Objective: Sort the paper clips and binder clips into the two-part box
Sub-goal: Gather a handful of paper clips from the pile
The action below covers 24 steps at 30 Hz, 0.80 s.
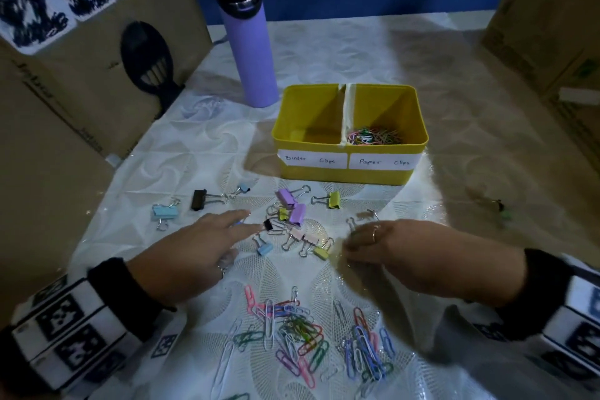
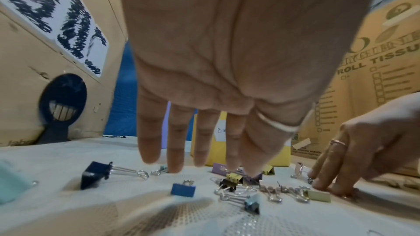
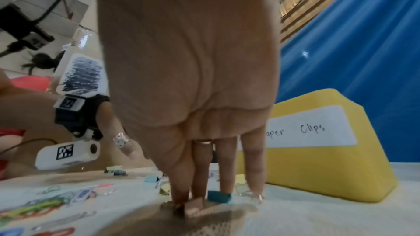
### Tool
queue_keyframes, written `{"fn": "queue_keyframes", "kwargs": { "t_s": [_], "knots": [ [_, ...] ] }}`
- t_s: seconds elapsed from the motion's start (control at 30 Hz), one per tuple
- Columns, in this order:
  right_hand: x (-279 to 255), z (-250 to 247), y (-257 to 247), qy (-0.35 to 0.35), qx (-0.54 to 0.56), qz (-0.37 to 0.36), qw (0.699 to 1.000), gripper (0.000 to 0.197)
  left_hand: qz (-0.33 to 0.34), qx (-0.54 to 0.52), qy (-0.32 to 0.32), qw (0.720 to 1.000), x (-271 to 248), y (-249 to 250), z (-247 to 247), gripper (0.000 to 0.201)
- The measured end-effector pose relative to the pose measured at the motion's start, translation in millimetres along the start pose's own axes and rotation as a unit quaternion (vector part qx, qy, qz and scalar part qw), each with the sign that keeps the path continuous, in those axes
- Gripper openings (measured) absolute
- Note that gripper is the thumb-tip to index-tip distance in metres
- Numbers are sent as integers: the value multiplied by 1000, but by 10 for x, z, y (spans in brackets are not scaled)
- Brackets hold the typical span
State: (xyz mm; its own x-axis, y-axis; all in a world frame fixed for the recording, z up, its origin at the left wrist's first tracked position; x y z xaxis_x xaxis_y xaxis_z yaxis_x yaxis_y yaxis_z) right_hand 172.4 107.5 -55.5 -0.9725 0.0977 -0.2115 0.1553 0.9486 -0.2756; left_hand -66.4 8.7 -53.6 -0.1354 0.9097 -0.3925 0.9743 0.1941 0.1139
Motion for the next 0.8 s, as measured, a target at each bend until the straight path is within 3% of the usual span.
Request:
{"fn": "queue_keyframes", "kwargs": {
  "t_s": [0.07, 0.17, 0.3, 0.37, 0.43, 0.5, 0.6, 0.7, 0.8],
  "knots": [
    [-54, 40, 14, -20, -32, 28, 999, 39, -6, -36, 1, 999, -81, -36, 1, 66],
    [-117, -12, -5, 3, -78, 64, 995, 30, -12, -61, -19, 998, -231, -34, 9, 31],
    [-151, 12, -263, 30, 52, 5, 998, 19, -12, -106, -22, 994, -411, 18, 103, 25],
    [-155, 106, -442, -21, 97, -24, 995, 31, -5, -107, -29, 994, -517, 58, 159, 26],
    [-155, 200, -546, -61, 100, -9, 993, 55, -7, -97, -54, 994, -626, 83, 225, 31],
    [-118, 251, -595, -72, 87, 19, 993, 65, -25, -98, -93, 990, -720, 91, 336, 35],
    [35, 247, -639, -41, 64, 11, 997, 40, -45, -103, -122, 986, -786, 151, 516, 41],
    [284, 135, -617, 10, 36, 4, 999, 17, -35, -109, -83, 990, -714, 242, 565, 36],
    [616, -71, -461, 97, -10, 25, 995, 17, -44, -159, -35, 986, -607, 304, 519, 38]
  ]
}}
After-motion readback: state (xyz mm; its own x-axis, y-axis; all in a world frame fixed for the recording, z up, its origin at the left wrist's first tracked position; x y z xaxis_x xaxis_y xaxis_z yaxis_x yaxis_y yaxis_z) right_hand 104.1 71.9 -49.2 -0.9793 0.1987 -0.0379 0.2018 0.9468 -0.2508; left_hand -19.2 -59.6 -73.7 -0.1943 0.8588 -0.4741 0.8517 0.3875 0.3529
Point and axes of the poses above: each hand's wrist, its own x-axis towards the middle knuckle, its own z-axis out of the palm, y = z × x, the point moved 3 cm from there along x, towards the middle knuckle, and after that the axes turned 12 degrees about -z, right-handed, at the moved point
